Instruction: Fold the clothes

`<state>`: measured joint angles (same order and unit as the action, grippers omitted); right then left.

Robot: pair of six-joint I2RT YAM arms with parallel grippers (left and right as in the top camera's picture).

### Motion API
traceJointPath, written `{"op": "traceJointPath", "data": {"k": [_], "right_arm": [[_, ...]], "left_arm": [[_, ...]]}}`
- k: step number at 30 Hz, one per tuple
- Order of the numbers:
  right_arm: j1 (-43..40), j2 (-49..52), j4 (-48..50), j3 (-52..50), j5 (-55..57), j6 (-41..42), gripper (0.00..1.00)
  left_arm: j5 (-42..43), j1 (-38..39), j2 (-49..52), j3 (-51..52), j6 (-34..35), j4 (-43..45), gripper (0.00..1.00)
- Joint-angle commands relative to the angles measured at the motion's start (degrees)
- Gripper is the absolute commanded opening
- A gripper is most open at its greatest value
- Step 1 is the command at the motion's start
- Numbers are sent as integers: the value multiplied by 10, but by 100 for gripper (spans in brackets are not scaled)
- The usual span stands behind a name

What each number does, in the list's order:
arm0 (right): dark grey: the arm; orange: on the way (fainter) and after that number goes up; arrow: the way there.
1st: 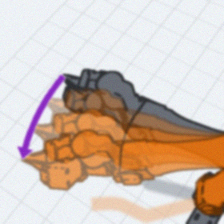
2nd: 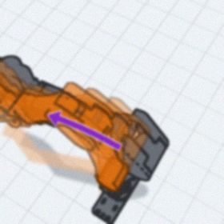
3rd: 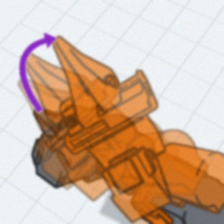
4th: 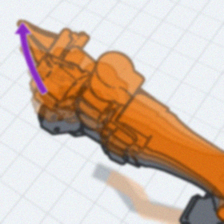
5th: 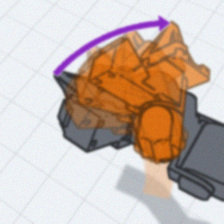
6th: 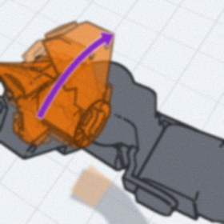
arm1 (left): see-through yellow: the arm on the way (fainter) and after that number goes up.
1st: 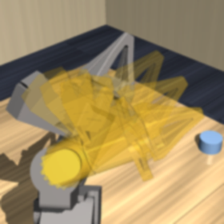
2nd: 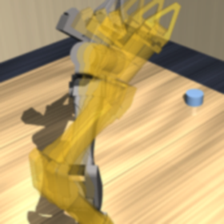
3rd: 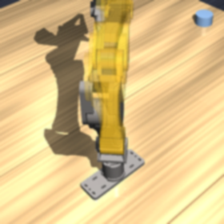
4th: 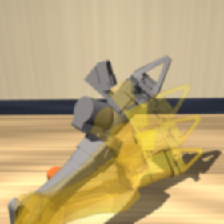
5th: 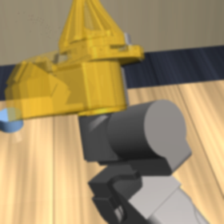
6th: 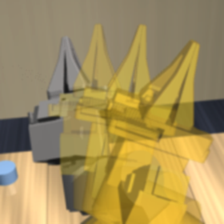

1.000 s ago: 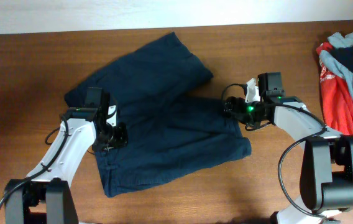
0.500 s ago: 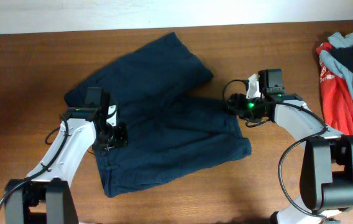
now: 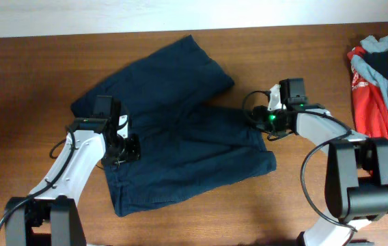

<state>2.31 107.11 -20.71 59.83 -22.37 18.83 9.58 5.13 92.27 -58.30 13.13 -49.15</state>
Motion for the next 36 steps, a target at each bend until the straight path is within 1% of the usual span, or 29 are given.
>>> {"op": "traceJointPath", "data": {"k": [1, 4, 5, 7, 9, 11, 13, 17, 21, 27, 31, 32, 33, 36], "right_arm": [[13, 12, 8, -3, -11, -3, 45], [13, 11, 13, -3, -23, -3, 36], [13, 9, 12, -3, -27, -3, 28], [10, 1, 8, -2, -29, -3, 20], [2, -16, 8, -2, -31, -3, 14], [-7, -37, 0, 4, -32, -3, 12], [-22, -70, -5, 11, -43, -3, 6], [-39, -96, 0, 13, -49, 10, 4], [-47, -95, 29, 12, -47, 27, 4], [-46, -92, 65, 12, -37, 27, 5], [-46, -92, 56, 12, -24, 29, 6], [-46, -92, 48, 12, -13, 29, 6], [-46, -92, 23, 12, 30, 32, 6], [-47, -92, 0, 12, 57, 31, 6]], "left_arm": [[-4, 1, 6, -1, 1, 1, 39], [-4, 1, 6, -1, 1, 1, 39], [-4, 1, 6, -1, 1, 1, 39], [-4, 1, 6, -1, 1, 1, 39], [-4, 1, 6, -1, 1, 1, 39], [-4, 1, 6, -1, 1, 1, 39], [-4, 1, 6, -1, 1, 1, 39], [-4, 1, 6, -1, 1, 1, 39], [-4, 1, 6, -1, 1, 1, 39], [-4, 1, 6, -1, 1, 1, 39], [-3, 3, 6, -1, 1, -4, 39], [-4, 5, 6, 0, 1, -4, 38], [-4, 13, 6, 4, 1, -3, 39], [-4, 26, 6, 20, 2, 10, 39]]}}
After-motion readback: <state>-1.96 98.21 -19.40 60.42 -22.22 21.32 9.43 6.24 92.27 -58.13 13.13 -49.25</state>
